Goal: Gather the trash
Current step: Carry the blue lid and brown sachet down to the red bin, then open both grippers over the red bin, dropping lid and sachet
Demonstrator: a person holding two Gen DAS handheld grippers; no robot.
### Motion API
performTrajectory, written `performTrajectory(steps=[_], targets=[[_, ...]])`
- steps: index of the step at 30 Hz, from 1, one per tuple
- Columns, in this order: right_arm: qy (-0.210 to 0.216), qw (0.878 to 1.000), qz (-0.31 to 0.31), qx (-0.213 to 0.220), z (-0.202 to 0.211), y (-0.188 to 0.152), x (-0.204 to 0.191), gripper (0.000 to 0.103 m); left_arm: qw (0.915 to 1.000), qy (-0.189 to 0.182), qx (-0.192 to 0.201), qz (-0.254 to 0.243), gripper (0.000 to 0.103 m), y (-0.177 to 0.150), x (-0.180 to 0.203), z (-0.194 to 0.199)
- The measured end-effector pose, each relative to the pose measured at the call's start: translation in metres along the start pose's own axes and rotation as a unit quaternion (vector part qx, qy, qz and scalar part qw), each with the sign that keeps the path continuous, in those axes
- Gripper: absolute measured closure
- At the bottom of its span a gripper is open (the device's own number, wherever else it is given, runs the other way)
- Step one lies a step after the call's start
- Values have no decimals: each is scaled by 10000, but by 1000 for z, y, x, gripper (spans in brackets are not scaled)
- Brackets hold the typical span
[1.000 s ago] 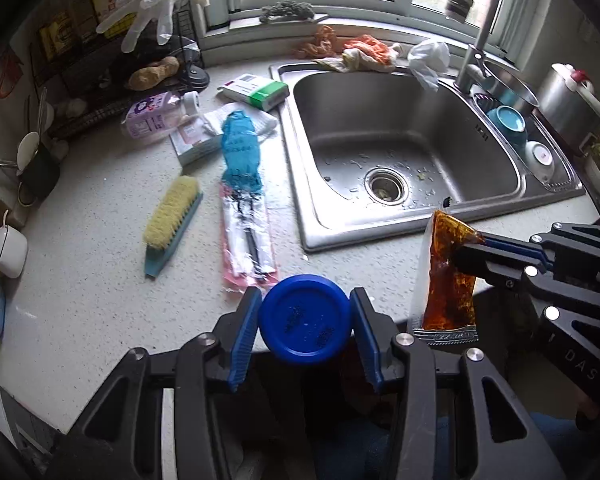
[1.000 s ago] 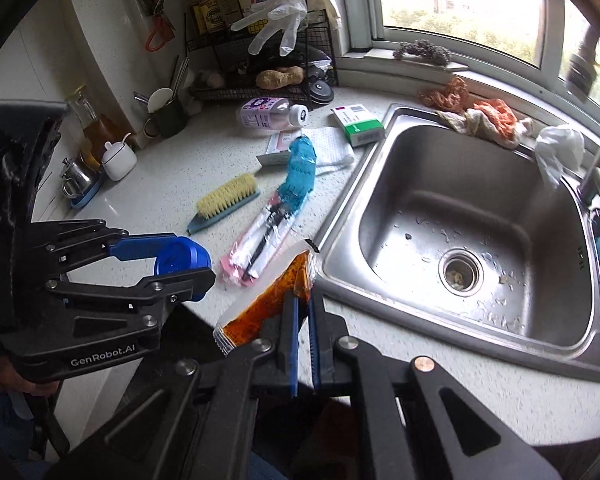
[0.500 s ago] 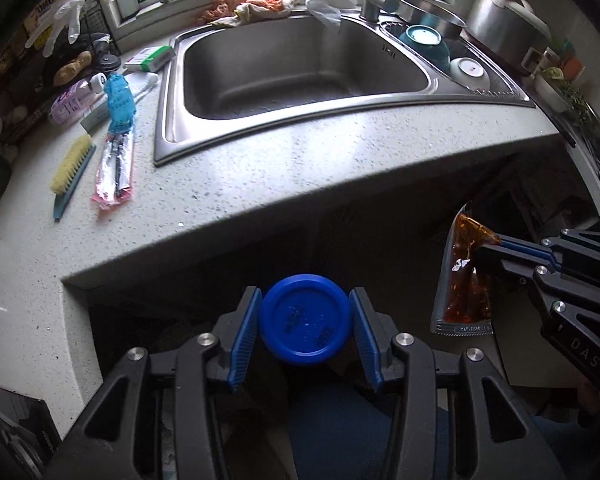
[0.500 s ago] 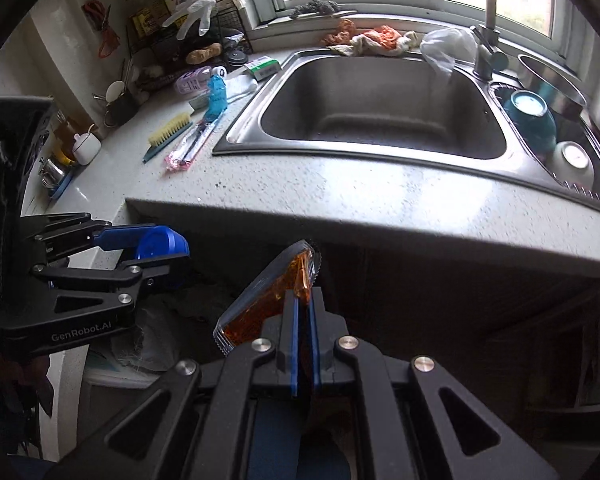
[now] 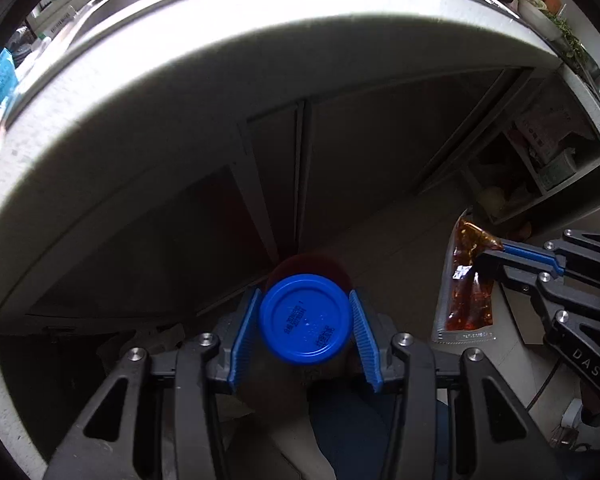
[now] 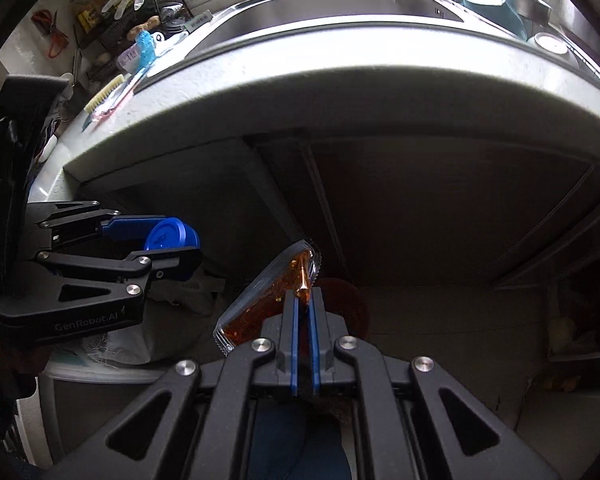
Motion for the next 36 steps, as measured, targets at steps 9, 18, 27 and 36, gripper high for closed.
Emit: performTrajectory(steps=[9,18,27,36], targets=[[-136,9995,-191,-204,-90,-33,55,99,9998,-10,-161,-83,60,-14,18,-113],[-134,9988,-373,-286,-141,-41,73,99,9996,13,-236,-129,43,-21,35,-165],[-113,9991,-168,-373,-128,-44,58,99,9995,264,-114,-104,6,-26,14,-142],[-60,9980,289,-555,-139,-37,38,99,9982,504,-93,298,0,-53,-21,-117]])
Point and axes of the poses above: each gripper's, at about its wrist camera, not at the fingertips, and z roughly against the way its jaws point, x to its right, y to its top, the point moved 8 cm from there along -z, roughly the way its jaws point, and after that the axes turned 5 degrees about -z, right-handed, at the moved point
